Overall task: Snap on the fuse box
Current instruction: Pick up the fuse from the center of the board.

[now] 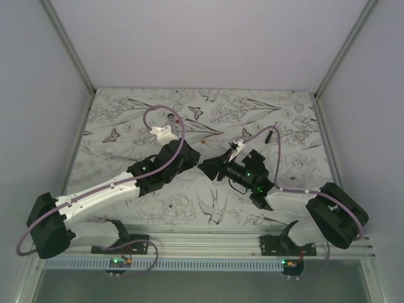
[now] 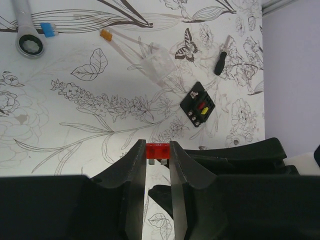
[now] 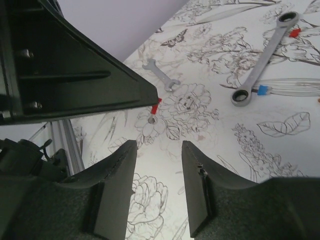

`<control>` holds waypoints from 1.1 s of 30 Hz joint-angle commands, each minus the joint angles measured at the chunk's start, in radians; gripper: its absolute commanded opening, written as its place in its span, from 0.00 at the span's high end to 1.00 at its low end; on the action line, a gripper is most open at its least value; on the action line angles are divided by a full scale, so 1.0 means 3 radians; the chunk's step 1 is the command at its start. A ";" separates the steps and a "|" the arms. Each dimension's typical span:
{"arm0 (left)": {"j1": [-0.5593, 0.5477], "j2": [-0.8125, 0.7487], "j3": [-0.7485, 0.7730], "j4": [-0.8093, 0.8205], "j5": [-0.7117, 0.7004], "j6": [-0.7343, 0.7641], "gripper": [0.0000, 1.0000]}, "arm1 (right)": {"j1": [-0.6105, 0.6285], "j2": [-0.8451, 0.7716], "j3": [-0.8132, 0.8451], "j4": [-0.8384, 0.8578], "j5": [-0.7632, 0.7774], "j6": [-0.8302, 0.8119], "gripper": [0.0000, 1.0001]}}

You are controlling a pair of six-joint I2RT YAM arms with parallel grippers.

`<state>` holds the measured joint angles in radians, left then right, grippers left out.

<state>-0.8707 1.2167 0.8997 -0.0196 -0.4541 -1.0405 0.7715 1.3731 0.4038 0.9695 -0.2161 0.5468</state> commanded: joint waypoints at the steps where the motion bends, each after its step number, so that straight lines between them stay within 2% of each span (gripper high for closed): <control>1: -0.0038 -0.0051 -0.0067 0.0060 -0.0112 -0.0094 0.93 | 0.0068 0.0085 0.0163 0.0350 0.0002 0.0077 0.55; 7: -0.0050 -0.0083 -0.0074 0.0065 -0.0098 -0.0087 0.93 | 0.0100 0.0143 0.0227 0.0372 0.0012 0.0078 0.59; 33: -0.0102 -0.0082 -0.0110 0.0134 0.0035 -0.0096 0.93 | 0.0108 0.0214 0.0258 0.0388 0.0097 0.0070 0.89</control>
<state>-0.8856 1.2087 0.8845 -0.0051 -0.4580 -1.0588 0.7944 1.4281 0.4465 1.0367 -0.1993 0.5652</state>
